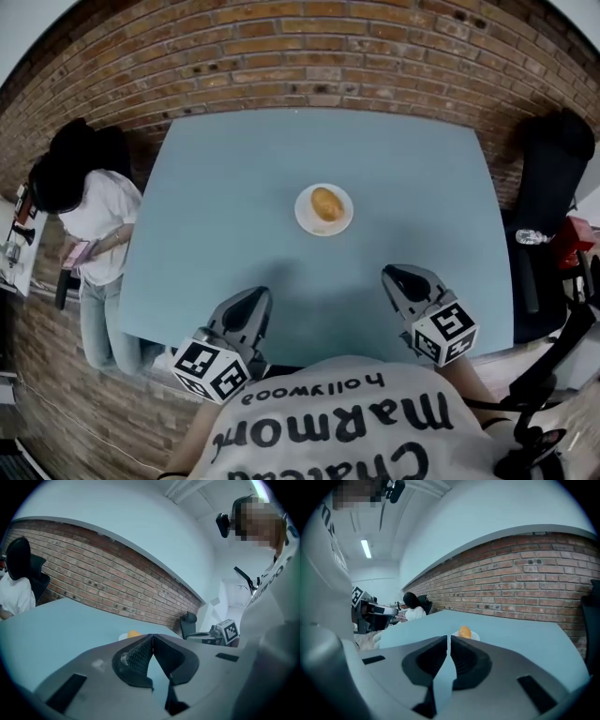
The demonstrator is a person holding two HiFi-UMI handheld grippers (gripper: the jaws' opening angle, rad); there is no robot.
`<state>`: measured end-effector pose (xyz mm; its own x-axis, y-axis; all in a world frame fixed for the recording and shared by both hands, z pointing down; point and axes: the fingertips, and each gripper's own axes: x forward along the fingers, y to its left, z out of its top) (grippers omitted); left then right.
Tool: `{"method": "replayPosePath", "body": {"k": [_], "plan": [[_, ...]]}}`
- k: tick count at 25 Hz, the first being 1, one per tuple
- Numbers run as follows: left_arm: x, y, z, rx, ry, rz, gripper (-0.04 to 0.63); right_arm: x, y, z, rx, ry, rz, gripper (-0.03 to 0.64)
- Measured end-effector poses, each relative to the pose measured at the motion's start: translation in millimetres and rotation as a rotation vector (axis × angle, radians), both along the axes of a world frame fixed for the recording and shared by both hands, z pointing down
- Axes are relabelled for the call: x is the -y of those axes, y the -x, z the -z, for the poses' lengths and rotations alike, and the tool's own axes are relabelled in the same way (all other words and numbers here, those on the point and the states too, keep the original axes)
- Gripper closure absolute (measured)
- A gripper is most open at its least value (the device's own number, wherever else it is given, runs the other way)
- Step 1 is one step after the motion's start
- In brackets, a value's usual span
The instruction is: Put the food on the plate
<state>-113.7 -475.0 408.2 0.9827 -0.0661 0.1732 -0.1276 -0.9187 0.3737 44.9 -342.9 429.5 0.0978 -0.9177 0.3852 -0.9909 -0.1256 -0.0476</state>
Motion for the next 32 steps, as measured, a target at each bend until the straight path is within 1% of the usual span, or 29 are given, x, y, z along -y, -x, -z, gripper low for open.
{"method": "replayPosePath", "body": {"k": [4,9,11,15,20,25,29,32], "plan": [[-9,-11,-5,0.015,-0.026,-0.066,0.589,-9,7,-4,0.092,-0.022,-0.044,0.588],[-24,-21,-7,0.011,-0.034,-0.132,0.589,-24,-5,-8,0.156,-0.033,-0.133,0.588],[-24,-22,-9,0.009,-0.032,-0.132,0.589,-26,-5,-8,0.148,-0.029,-0.137,0.588],[-25,-25,-12,0.022,-0.017,-0.127,0.589,-27,-3,-8,0.101,-0.009,-0.118,0.592],[-28,-26,-13,0.032,-0.006,-0.128,0.589,-25,0,-13,0.135,-0.017,-0.106,0.597],[-32,-26,-18,0.05,-0.011,-0.141,0.589,-25,1,-13,0.126,-0.009,-0.096,0.601],[-27,-26,-20,0.046,-0.006,-0.12,0.589,-25,1,-16,0.134,-0.009,-0.09,0.603],[-31,-25,-25,0.062,-0.009,-0.132,0.589,-25,3,-18,0.105,0.004,-0.075,0.603]]}}
